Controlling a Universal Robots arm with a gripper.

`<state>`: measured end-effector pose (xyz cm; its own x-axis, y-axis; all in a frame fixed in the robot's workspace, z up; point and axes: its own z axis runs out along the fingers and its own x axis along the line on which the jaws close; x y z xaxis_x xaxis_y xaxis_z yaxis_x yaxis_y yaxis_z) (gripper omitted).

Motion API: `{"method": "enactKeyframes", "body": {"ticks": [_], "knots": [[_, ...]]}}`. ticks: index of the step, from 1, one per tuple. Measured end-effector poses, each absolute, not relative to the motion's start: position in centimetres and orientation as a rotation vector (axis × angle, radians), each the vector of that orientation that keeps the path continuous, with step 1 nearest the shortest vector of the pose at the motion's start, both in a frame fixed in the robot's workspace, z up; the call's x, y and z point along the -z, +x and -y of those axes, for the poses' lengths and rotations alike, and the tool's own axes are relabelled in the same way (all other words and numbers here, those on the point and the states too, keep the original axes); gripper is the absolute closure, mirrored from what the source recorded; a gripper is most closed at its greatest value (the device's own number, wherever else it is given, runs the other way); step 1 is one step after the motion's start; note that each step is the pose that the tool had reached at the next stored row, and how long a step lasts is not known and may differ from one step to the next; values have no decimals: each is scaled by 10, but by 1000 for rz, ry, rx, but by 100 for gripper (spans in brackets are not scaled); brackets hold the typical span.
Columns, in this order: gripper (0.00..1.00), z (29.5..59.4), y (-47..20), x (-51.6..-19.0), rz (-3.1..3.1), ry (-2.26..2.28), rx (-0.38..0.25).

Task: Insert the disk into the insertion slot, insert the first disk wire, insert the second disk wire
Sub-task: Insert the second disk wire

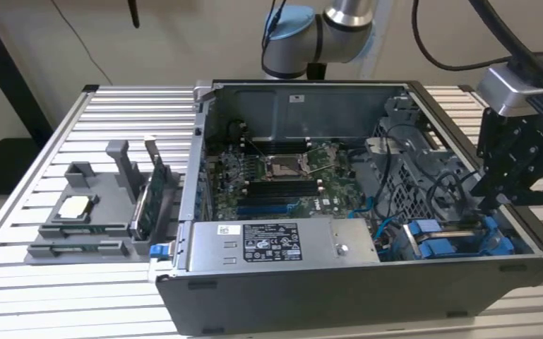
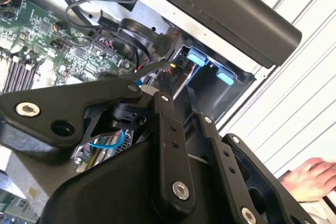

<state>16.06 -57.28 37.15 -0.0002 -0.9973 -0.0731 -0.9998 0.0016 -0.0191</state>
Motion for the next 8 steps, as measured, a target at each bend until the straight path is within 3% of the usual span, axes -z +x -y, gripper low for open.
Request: {"method": "enactKeyframes", "body": {"ticks": [8], "knots": [[73, 573, 161, -382, -2176, -2174, -59]]}}
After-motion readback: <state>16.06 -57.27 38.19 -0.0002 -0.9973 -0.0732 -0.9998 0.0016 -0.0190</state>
